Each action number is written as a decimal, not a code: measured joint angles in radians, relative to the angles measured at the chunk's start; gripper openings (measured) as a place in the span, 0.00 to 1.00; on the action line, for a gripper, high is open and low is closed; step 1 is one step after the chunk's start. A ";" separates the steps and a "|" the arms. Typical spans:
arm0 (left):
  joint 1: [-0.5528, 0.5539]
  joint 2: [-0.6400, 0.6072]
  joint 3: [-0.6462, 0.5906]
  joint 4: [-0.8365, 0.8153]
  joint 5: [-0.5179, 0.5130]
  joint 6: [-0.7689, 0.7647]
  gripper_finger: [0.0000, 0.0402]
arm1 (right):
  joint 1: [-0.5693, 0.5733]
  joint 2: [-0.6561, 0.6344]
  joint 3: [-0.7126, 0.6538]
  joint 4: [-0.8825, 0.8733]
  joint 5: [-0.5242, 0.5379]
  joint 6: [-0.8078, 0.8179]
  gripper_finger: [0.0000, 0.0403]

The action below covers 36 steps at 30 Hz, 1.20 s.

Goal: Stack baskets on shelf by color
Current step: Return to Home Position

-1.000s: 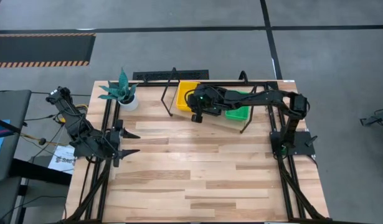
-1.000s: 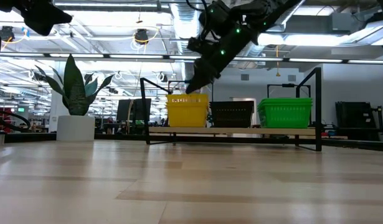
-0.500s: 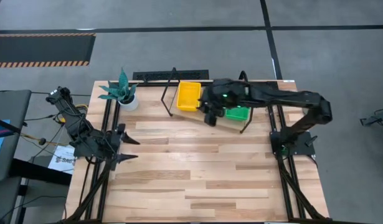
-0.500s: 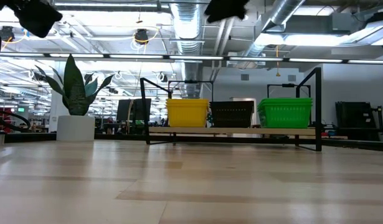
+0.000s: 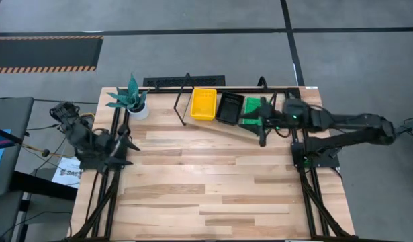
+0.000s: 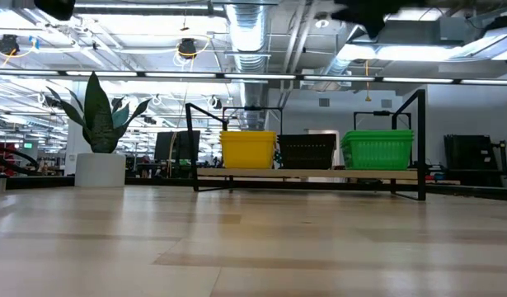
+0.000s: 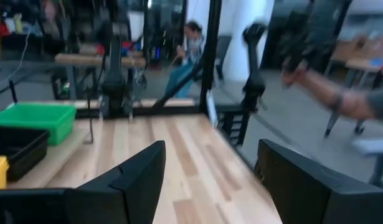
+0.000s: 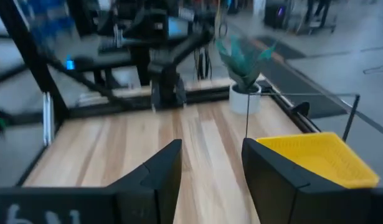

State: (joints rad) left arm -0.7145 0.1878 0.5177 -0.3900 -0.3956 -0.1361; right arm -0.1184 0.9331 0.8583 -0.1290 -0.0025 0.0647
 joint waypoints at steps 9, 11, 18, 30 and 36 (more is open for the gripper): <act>0.056 -0.181 -0.114 0.014 0.043 0.037 0.61 | 0.002 -0.364 -0.544 0.453 -0.006 0.154 0.46; 0.062 -0.179 -0.166 0.123 0.042 0.055 0.61 | 0.016 -0.423 -0.619 0.516 -0.005 0.164 0.47; 0.120 -0.185 -0.332 0.307 0.122 0.035 0.61 | 0.100 -0.603 -0.820 0.619 0.006 0.164 0.47; 0.255 -0.183 -0.507 0.419 0.352 -0.045 0.61 | 0.195 -0.673 -0.850 0.402 0.168 0.218 0.48; 0.301 -0.168 -0.507 0.422 0.396 -0.015 0.61 | 0.218 -0.656 -0.851 0.401 0.197 0.237 0.48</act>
State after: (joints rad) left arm -0.4137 0.0193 0.0109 0.0324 0.0009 -0.1512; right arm 0.0995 0.2766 0.0078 0.2715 0.1946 0.3018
